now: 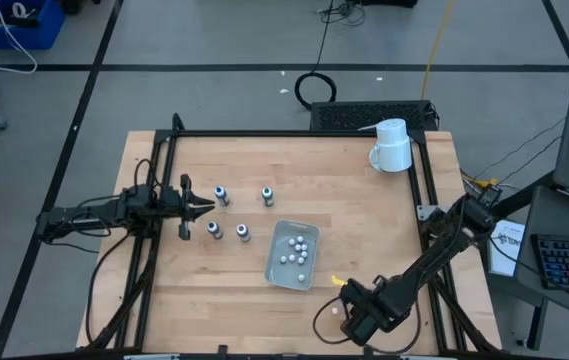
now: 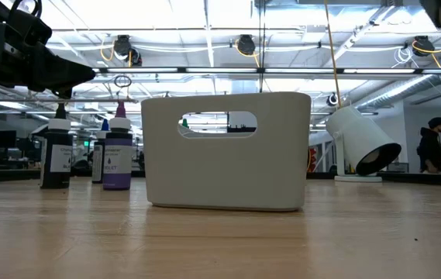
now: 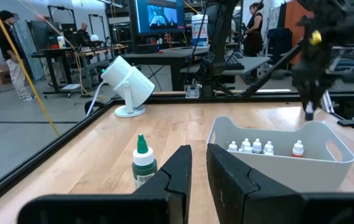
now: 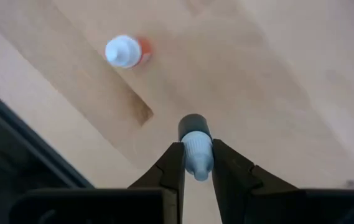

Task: Pick & Place food coloring
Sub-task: Put the small black food coloring bottle into the white bin

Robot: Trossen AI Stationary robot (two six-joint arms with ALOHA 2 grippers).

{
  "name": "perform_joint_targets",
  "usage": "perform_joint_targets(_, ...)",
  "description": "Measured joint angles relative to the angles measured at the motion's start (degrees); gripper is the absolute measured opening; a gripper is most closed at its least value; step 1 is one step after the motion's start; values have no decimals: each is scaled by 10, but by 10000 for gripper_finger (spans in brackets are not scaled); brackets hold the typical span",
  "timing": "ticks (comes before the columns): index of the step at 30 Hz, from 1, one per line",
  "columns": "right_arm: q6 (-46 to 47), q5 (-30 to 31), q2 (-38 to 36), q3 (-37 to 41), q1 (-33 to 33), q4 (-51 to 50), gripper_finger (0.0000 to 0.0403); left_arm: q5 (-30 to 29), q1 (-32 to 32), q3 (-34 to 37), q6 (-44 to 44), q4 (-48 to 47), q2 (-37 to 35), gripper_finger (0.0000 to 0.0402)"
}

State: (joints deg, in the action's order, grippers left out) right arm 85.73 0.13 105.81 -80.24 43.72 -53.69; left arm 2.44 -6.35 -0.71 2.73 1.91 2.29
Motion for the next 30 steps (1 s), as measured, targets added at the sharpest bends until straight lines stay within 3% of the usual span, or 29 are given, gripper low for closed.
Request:
perform_joint_targets(7,-53,78,-84,-3,-36,-70,46,0,0,0,0,0,0,58)
perform_joint_targets(10,-135,119,-109,-4,-77,-62,46,0,0,0,0,0,0,58)
perform_joint_targets(16,-359,118,-119,-24,-196,-25,45,0,0,0,0,0,0,58)
perform_joint_targets(22,-529,87,-75,-120,-297,-61,45,0,0,0,0,-1,0,58)
perform_joint_targets(30,-642,73,69,-345,-340,-245,45,0,0,0,0,0,0,58)
